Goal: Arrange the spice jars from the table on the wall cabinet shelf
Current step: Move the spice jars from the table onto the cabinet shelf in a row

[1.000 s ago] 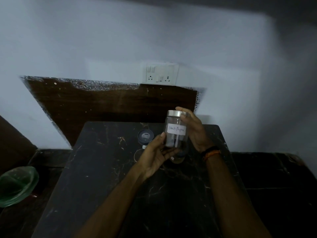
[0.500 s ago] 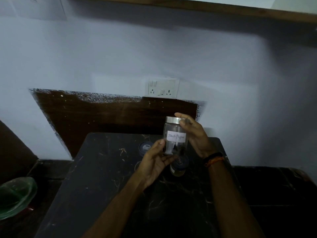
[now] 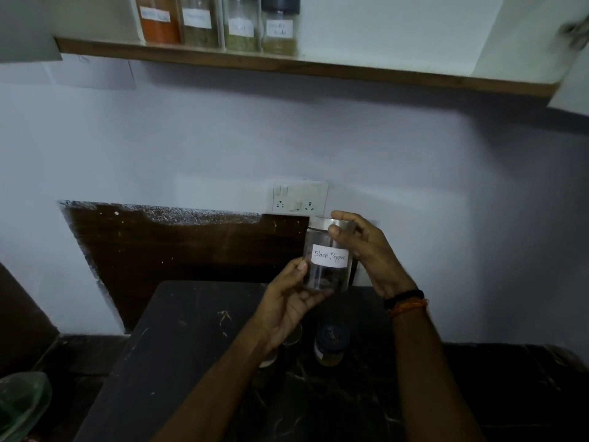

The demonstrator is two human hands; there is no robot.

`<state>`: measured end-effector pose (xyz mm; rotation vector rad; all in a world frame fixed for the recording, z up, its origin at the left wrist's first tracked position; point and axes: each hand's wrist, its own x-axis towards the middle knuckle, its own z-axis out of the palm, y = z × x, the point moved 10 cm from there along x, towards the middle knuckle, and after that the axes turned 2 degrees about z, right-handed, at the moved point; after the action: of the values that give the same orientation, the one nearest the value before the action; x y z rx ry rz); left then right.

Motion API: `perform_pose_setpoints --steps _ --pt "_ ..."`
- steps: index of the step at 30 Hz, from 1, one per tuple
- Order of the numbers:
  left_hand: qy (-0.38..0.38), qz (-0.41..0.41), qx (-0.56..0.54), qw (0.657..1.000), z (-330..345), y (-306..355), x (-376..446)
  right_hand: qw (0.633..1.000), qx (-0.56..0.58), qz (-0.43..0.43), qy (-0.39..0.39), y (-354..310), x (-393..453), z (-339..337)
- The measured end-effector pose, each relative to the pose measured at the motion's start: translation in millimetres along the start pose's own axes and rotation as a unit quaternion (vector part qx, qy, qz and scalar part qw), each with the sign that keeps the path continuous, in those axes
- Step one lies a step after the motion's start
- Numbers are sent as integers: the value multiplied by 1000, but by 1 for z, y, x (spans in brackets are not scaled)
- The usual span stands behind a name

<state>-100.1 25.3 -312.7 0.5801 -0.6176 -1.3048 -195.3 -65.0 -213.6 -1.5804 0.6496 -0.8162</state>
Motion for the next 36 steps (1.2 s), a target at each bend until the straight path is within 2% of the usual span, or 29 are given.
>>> perform_pose_setpoints --steps 7,20,24,27,29,31,32,34,35,36 --pt "-78 50 6 996 63 73 40 997 -10 -69 24 -100 26 -15" --pt "-88 133 34 987 183 213 106 976 -13 -204 72 -283 82 -32" --pt "-88 168 130 973 200 252 122 970 -20 -229 75 -317 99 -34" --pt "-53 218 258 940 204 280 135 967 -11 -241 85 -331 114 -40" --pt "6 259 361 896 200 301 142 963 -9 -251 97 -338 126 -45" --pt "47 296 487 820 195 319 145 962 -17 -253 105 -340 137 -49" --pt "50 327 565 756 197 328 145 962 -21 -250 107 -340 145 -51" --pt "20 363 727 582 205 332 152 964 -29 -241 111 -339 161 -57" --pt "-7 349 789 506 206 327 158 965 -33 -235 111 -338 169 -60" --pt "-31 317 834 450 203 320 167 967 -38 -228 112 -336 176 -62"
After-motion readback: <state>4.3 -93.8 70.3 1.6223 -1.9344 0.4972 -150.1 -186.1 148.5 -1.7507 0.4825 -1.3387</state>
